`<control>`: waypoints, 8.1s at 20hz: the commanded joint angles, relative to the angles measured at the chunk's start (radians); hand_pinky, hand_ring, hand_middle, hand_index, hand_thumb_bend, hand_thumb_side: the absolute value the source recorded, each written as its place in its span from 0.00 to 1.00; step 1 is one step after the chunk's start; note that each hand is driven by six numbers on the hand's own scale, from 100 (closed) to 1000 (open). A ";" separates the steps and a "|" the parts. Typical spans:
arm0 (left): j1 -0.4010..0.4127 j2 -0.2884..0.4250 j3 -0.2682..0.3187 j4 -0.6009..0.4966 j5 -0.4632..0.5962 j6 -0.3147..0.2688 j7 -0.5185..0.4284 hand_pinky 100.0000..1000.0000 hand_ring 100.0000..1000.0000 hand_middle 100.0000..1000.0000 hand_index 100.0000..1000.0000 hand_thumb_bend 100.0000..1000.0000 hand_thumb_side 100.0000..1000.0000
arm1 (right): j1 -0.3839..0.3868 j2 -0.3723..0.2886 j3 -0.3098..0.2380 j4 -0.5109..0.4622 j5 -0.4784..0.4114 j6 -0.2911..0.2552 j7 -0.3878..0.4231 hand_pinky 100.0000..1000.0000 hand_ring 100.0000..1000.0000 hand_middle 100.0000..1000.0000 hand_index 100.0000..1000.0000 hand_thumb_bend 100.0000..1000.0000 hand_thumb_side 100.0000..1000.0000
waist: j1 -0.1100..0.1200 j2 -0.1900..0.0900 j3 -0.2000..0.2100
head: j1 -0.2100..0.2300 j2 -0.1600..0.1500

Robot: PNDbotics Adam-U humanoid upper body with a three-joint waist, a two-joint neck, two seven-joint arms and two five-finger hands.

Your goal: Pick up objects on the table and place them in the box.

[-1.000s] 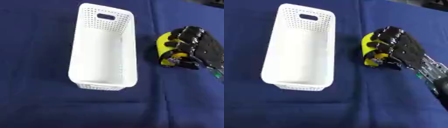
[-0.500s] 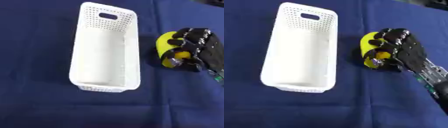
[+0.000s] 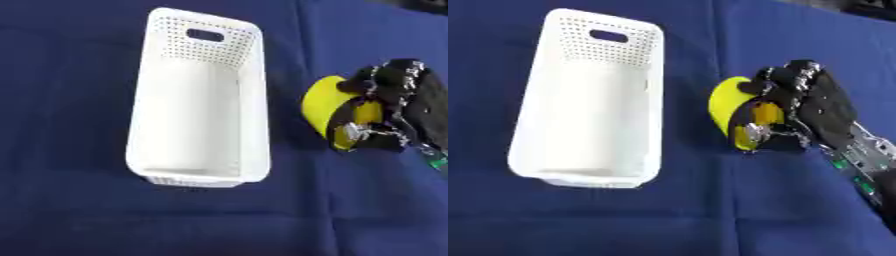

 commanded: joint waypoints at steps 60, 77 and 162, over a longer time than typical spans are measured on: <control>-0.016 0.006 0.009 -0.016 0.087 0.074 0.041 0.77 0.49 0.66 0.78 0.00 0.80 | -0.100 -0.222 0.044 -0.096 -0.198 0.020 -0.126 0.00 0.00 0.00 0.03 0.00 0.56 | -0.061 -0.256 -0.025 | 0.012 -0.107; -0.081 -0.043 0.000 -0.016 0.131 0.105 0.043 0.77 0.50 0.66 0.78 0.00 0.81 | -0.133 -0.212 0.095 -0.086 -0.196 -0.031 -0.076 0.00 0.00 0.00 0.03 0.00 0.57 | -0.061 -0.259 0.001 | 0.042 -0.106; -0.028 -0.040 -0.023 -0.016 0.081 0.120 -0.005 0.77 0.47 0.65 0.78 0.00 0.81 | -0.450 -0.093 0.307 0.002 -0.014 -0.120 0.346 0.87 0.78 0.81 0.94 0.00 1.00 | -0.061 -0.153 0.083 | -0.305 -0.074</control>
